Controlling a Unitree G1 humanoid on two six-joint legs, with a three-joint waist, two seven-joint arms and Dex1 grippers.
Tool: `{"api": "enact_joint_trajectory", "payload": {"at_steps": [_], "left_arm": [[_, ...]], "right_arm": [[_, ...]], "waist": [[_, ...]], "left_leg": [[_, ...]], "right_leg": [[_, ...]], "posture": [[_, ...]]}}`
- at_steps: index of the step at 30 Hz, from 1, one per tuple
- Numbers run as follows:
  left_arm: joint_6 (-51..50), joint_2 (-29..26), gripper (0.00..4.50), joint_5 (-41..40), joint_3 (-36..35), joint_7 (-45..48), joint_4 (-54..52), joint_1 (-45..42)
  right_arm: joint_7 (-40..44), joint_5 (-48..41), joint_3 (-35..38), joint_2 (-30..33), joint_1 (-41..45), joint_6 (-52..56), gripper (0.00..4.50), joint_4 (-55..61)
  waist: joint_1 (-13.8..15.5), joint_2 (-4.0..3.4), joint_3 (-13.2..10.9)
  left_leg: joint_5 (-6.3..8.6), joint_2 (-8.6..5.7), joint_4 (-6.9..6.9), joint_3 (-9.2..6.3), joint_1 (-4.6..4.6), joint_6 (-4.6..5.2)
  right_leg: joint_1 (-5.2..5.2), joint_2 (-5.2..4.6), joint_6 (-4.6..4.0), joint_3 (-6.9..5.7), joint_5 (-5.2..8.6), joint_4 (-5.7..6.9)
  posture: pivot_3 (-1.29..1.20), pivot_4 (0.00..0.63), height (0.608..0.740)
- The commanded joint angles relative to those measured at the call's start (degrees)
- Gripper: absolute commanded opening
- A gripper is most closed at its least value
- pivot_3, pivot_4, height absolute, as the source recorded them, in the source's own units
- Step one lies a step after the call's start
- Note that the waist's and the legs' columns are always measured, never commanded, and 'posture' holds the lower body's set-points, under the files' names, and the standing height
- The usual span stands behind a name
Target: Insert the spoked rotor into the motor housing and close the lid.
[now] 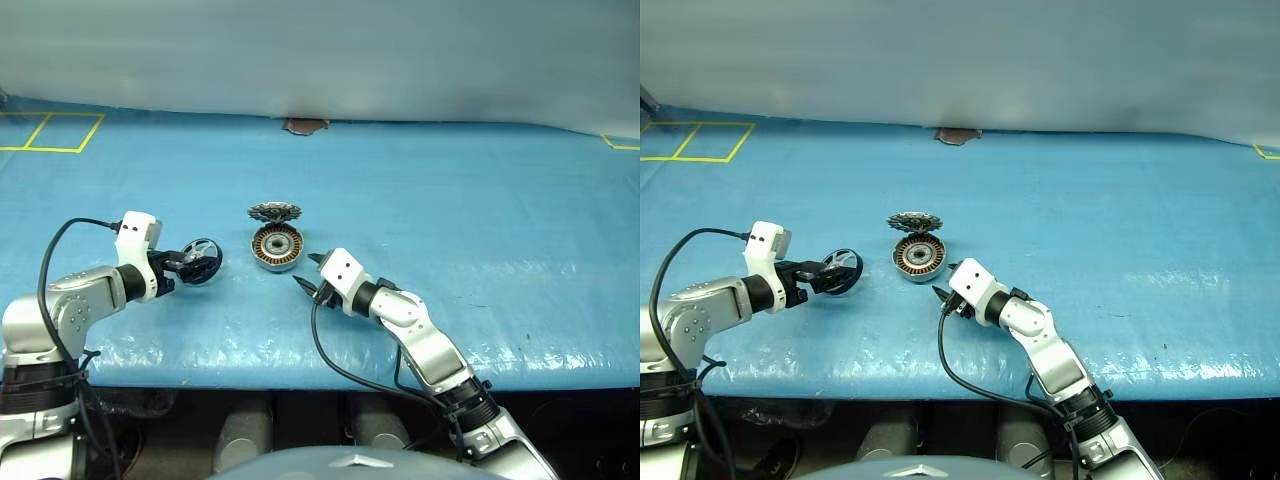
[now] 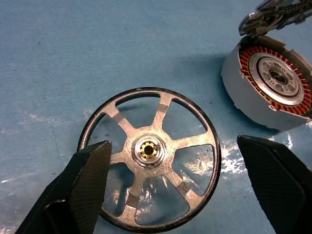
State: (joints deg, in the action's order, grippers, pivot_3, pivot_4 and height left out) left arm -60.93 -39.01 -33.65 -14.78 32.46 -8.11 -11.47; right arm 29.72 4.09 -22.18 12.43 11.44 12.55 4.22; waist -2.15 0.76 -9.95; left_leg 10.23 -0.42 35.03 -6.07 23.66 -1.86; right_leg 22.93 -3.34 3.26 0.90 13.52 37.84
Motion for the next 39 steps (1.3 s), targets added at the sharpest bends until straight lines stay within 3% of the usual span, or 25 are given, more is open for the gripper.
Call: {"api": "enact_joint_trajectory", "payload": {"at_steps": [1,16,39], "left_arm": [[-0.14,-0.95,4.48,0.42,0.62,-0.2,-2.58,0.17],[0.73,-0.76,4.48,0.79,-0.02,-0.7,-1.57,-0.64],[3.49,-4.69,4.48,6.48,8.2,3.86,1.15,-3.86]], "right_arm": [[-0.06,-0.32,0.1,-0.61,0.18,-0.82,2.58,1.01],[-0.4,-0.04,0.21,-0.93,-0.1,-1.0,2.58,0.94],[0.59,-1.36,0.83,-1.23,-0.84,-1.82,2.58,1.57]], "waist": [[0.01,0.0,0.0],[0.03,0.0,0.0],[0.0,0.0,0.0]], "left_leg": [[0.0,0.0,0.01,0.0,0.0,0.0],[0.0,0.0,0.01,0.0,0.0,0.0],[0.0,0.0,0.0,0.0,0.0,0.0]], "right_leg": [[0.0,0.0,0.0,0.0,0.0,0.0],[0.0,0.0,0.0,0.0,0.0,0.0],[0.01,0.01,0.0,0.0,0.0,0.0]], "posture": [[0.0,0.15,0.74],[0.0,0.15,0.74],[0.0,0.15,0.74]]}}
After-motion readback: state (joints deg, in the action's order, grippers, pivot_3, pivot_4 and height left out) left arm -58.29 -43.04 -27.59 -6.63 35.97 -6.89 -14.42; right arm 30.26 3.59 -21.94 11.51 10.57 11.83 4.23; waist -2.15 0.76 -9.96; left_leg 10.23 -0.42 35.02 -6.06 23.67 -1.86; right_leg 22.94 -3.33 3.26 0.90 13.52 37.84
